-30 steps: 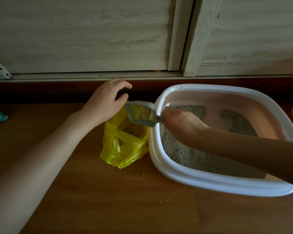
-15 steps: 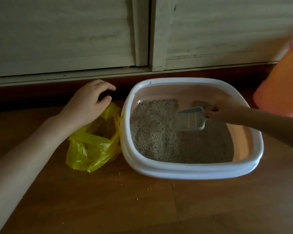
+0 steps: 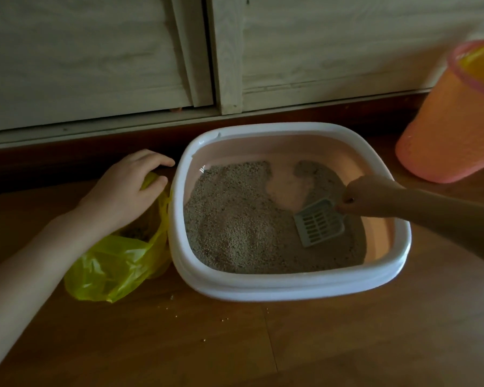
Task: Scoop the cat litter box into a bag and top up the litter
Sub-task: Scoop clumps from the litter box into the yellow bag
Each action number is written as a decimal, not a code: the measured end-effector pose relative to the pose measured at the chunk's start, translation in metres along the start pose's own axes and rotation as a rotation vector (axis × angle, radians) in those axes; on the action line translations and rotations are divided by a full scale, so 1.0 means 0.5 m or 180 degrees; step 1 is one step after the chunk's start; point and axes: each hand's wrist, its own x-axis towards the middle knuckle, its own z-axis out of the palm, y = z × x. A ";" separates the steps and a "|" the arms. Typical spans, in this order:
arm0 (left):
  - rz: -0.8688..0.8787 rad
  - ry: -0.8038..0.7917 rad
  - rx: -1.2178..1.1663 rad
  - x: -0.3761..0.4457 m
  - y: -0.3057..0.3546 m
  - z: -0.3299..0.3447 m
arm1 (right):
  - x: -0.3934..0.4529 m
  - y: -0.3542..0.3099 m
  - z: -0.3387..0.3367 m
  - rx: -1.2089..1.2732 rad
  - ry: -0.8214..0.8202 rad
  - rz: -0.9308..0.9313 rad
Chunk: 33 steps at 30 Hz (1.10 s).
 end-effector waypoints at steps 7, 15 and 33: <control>-0.0002 -0.0039 0.0021 -0.001 -0.010 0.018 | 0.043 -0.080 0.024 0.0678 -0.0106 -0.0285; -0.0053 -0.0050 0.0029 0.000 -0.036 0.012 | 0.080 -0.170 0.042 0.1118 -0.0107 -0.0340; -0.0114 0.0022 -0.0011 -0.026 -0.067 -0.024 | 0.095 -0.348 0.033 0.1807 -0.0111 -0.0687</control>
